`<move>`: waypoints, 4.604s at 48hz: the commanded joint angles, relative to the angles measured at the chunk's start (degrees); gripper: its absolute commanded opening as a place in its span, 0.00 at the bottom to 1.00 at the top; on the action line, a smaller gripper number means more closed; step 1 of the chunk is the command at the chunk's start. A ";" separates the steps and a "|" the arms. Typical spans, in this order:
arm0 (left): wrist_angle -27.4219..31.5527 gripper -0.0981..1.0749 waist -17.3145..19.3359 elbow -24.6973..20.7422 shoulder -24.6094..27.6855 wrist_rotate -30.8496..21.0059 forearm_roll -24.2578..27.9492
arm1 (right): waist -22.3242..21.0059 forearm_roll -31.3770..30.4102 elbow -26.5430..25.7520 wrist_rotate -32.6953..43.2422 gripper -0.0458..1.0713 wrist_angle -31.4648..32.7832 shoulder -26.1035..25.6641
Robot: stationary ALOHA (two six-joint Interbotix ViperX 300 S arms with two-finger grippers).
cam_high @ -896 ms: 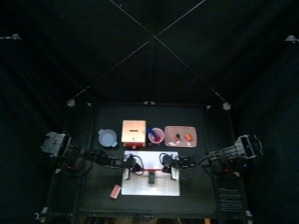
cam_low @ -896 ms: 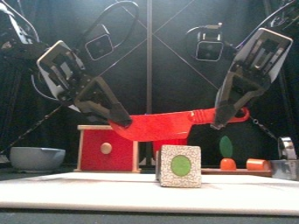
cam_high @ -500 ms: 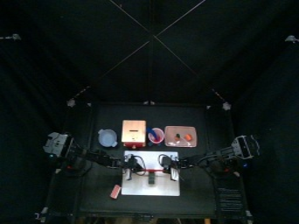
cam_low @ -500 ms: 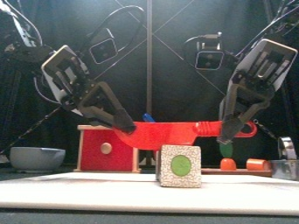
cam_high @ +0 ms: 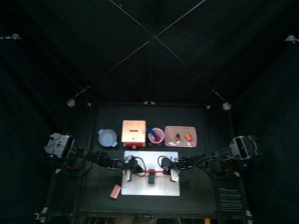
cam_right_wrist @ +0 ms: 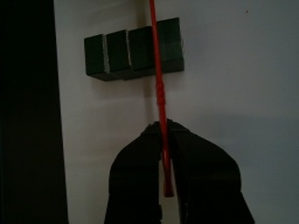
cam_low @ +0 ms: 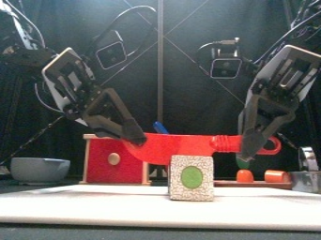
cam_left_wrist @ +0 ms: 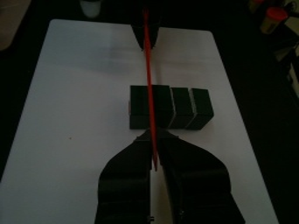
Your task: Cut sushi roll
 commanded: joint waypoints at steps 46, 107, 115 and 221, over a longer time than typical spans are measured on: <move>-0.18 0.48 6.24 -2.55 3.25 0.70 1.23 | -5.89 -3.25 -1.14 0.09 0.30 -0.18 -0.88; 1.05 0.48 -0.88 -2.90 1.58 -0.09 -0.35 | 3.34 3.43 -2.90 0.09 0.30 1.85 0.18; 1.05 0.48 -0.88 -2.90 2.64 -0.09 -0.44 | 3.25 3.52 -3.16 0.18 0.30 1.76 1.49; 4.04 0.48 -3.16 -5.19 3.69 0.44 -0.44 | 6.86 5.19 -6.42 0.18 0.29 1.85 3.69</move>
